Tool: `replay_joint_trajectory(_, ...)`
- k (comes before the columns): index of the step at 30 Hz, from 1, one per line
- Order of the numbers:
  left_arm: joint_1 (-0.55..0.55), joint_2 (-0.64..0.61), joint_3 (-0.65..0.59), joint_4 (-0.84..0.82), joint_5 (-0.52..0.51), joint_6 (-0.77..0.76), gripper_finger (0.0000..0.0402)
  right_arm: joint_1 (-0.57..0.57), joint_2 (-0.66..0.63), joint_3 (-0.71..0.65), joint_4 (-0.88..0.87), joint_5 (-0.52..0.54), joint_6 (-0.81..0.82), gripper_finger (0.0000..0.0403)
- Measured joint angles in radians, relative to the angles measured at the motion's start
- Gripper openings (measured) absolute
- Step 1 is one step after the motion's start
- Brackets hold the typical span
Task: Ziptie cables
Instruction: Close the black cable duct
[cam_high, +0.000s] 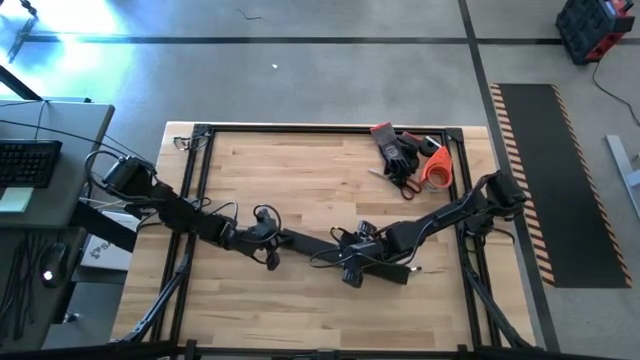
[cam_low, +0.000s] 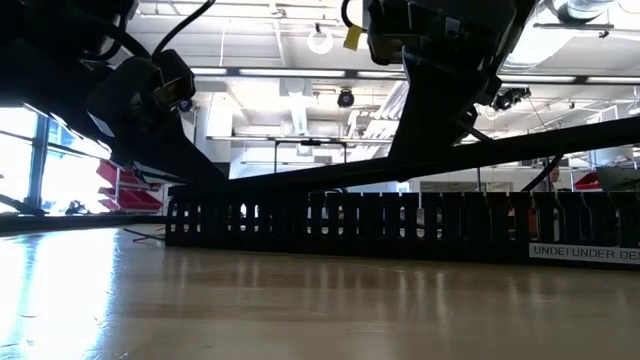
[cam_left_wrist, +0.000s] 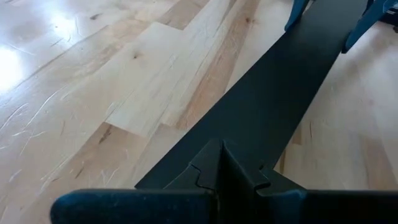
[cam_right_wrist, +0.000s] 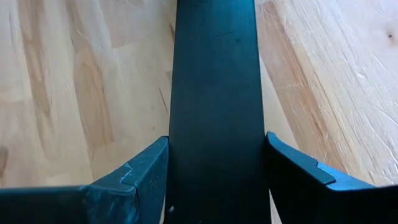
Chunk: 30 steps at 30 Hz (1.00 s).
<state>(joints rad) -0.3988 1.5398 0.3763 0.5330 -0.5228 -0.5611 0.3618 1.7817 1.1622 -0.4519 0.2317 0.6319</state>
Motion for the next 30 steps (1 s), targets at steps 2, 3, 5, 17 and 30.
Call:
replay_joint_trajectory(2, 0.0, -0.002, -0.001, 0.002, 0.001, 0.005, 0.0, -0.001, 0.0, 0.0, 0.001, -0.001, 0.0, 0.0208)
replay_joint_trajectory(3, 0.0, -0.002, -0.001, 0.002, 0.0, 0.005, 0.0, -0.002, -0.001, 0.0, 0.001, -0.002, 0.0, 0.0208)
replay_joint_trajectory(5, -0.001, -0.002, -0.001, 0.001, -0.01, 0.01, 0.0, -0.002, -0.002, 0.0, 0.004, -0.004, 0.001, 0.0208)
replay_joint_trajectory(17, -0.006, 0.0, -0.001, 0.144, -0.029, 0.197, 0.0, -0.002, -0.008, 0.015, 0.008, -0.023, 0.035, 0.0208)
replay_joint_trajectory(30, 0.085, 0.001, 0.033, 0.194, 0.266, 0.416, 0.0105, -0.002, 0.004, 0.015, 0.008, -0.024, 0.034, 0.0208)
